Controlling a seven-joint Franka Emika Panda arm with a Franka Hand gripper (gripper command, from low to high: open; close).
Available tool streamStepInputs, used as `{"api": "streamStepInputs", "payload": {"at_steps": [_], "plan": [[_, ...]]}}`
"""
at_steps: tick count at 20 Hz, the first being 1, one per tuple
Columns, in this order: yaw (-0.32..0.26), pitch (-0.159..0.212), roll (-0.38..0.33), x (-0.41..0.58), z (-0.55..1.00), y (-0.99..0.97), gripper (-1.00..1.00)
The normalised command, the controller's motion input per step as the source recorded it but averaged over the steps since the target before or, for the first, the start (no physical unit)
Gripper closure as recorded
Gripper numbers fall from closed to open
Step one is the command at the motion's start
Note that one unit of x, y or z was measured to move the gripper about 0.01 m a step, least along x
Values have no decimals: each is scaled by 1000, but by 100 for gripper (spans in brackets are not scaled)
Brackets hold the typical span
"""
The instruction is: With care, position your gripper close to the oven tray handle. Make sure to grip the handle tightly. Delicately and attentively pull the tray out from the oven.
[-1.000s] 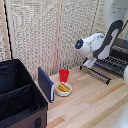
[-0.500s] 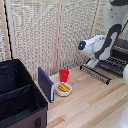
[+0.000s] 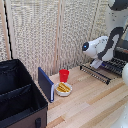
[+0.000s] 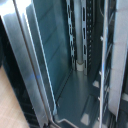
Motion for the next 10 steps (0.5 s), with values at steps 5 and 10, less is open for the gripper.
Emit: {"api": "streamStepInputs", "payload": {"at_steps": [5,10], "plan": [[5,0,0,0,2,-311,100],[18,0,0,0,24,-251,100]]}}
